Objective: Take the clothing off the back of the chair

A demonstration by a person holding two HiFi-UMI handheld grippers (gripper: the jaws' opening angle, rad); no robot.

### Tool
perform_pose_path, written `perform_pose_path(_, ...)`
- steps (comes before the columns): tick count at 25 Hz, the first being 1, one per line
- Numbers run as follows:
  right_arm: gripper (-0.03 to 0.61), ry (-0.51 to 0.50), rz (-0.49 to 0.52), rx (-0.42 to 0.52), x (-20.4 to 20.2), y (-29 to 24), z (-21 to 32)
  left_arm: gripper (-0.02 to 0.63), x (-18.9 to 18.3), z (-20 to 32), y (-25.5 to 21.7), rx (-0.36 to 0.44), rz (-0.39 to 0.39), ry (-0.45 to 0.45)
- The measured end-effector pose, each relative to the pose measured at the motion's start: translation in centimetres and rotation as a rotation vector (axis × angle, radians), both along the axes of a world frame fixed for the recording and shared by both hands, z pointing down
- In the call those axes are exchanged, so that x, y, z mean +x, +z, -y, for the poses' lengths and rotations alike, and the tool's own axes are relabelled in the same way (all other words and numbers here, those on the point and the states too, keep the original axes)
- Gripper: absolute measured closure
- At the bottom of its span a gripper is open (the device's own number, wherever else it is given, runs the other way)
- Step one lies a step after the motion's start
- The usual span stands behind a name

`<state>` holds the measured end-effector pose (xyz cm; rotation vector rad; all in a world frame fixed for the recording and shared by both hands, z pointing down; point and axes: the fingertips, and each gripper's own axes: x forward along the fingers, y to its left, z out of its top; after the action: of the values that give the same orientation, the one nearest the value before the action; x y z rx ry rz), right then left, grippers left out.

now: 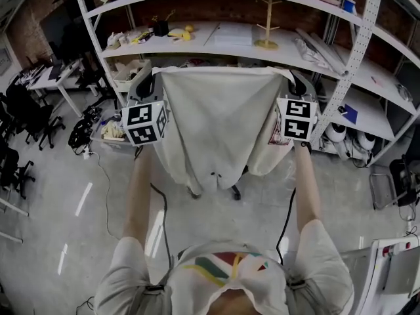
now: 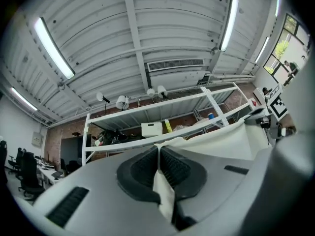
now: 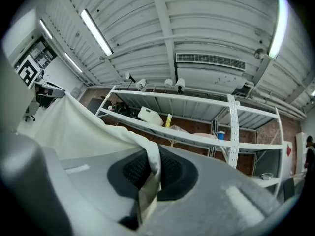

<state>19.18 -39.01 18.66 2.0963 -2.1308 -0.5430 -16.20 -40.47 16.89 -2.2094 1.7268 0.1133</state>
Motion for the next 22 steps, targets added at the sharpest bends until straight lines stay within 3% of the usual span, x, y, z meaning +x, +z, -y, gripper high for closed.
perform_pose_path(15,0.572,-0.069,-0.072,0.335,-3.5,-19.5,-5.9,0.598,-0.1,-5.1,-18.8,0.272,0.007,-0.012)
perform_pose_path(22,0.572,-0.117,-0.102,0.447,-5.7,-25.4,-9.6,0.598,-0.8,-9.1,-24.3,0.364,0.016,-0.013)
